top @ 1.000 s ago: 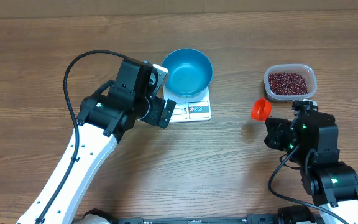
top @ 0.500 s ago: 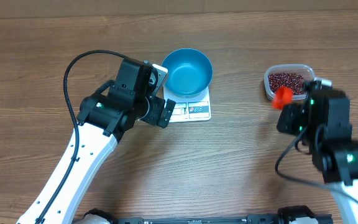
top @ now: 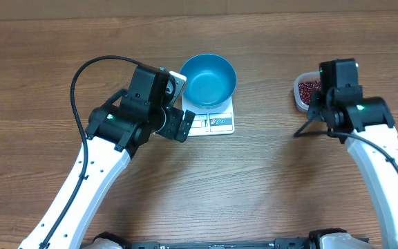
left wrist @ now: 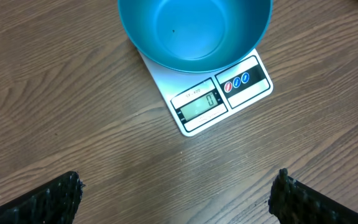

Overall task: Scoop item into bowl and weigh 150g on scale
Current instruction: 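Move the held red cup with the right gripper toward the bean tub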

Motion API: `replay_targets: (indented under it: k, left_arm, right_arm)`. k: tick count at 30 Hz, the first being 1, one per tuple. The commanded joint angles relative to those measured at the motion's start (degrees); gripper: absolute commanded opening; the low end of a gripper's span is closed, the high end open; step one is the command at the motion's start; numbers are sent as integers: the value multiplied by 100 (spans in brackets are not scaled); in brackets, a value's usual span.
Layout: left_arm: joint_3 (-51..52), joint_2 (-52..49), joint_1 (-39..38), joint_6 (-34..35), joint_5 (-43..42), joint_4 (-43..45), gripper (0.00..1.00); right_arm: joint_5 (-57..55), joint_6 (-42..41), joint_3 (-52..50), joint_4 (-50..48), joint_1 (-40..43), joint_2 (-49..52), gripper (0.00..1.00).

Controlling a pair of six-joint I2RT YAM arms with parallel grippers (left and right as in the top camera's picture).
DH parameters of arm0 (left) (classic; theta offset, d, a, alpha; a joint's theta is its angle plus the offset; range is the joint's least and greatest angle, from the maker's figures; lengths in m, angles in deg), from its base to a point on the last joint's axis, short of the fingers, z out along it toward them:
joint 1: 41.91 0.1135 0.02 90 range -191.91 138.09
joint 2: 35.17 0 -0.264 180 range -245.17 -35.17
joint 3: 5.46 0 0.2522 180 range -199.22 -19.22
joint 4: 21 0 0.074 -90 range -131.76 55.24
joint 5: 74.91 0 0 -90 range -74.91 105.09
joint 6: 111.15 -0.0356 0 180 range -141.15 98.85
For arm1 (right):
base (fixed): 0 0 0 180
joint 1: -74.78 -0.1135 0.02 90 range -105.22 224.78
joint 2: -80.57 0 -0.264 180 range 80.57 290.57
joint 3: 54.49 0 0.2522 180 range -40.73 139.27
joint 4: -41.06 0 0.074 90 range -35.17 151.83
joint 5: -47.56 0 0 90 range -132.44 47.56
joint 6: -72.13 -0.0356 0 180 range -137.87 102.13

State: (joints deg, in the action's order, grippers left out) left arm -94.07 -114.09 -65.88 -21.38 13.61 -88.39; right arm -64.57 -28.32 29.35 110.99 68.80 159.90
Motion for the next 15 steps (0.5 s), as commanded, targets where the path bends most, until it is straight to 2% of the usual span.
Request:
replay_targets:
  k: [1,7,15]
  left_arm:
    - [-76,-48,-15,-109,22,7,99]
    - [-79,-48,-15,-107,20,9,100]
    - [-79,-48,-15,-109,22,9,99]
  right_arm:
    - [-225,4,153,-103,37,-11,4]
    - [-227,44,153,-319,26,-17,4]
    - [-229,933,164,-699,74,63,3]
